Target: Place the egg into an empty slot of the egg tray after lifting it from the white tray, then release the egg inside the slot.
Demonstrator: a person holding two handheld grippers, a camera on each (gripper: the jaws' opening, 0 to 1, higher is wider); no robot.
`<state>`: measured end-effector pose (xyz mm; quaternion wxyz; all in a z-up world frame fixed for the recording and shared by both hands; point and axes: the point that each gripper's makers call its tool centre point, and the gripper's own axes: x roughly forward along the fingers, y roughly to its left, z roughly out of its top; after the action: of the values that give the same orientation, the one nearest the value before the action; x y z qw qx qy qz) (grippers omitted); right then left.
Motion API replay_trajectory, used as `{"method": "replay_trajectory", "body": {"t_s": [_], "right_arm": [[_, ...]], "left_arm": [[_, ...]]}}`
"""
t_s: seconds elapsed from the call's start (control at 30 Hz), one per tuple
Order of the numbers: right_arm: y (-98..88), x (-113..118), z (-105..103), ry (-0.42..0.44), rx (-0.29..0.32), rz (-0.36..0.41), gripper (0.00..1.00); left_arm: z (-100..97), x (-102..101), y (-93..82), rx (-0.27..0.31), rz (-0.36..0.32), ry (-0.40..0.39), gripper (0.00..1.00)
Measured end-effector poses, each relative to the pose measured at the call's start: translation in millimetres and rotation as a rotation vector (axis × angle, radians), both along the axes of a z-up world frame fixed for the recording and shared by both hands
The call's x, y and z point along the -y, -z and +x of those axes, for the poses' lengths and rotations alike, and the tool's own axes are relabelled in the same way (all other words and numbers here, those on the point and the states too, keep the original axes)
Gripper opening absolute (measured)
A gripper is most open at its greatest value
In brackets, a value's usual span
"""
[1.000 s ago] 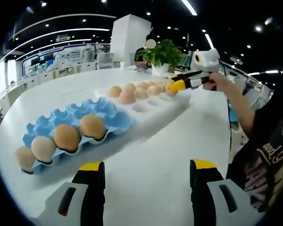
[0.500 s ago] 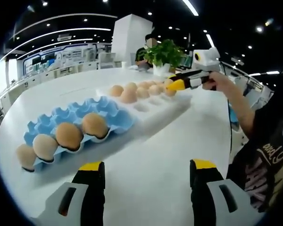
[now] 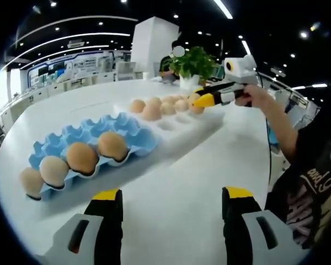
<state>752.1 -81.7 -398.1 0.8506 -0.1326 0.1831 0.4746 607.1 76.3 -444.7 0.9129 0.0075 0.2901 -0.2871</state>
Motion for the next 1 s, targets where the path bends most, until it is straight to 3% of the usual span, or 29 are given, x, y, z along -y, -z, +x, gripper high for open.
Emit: {"method": "replay_trajectory", "body": {"t_s": [1.0], "right_arm": [[-6.7, -29.3, -6.6, -0.063, 0.007, 0.021, 0.28]], "left_arm": [[-0.9, -2.1, -0.6, -0.003, -0.001, -0.007, 0.74]]}}
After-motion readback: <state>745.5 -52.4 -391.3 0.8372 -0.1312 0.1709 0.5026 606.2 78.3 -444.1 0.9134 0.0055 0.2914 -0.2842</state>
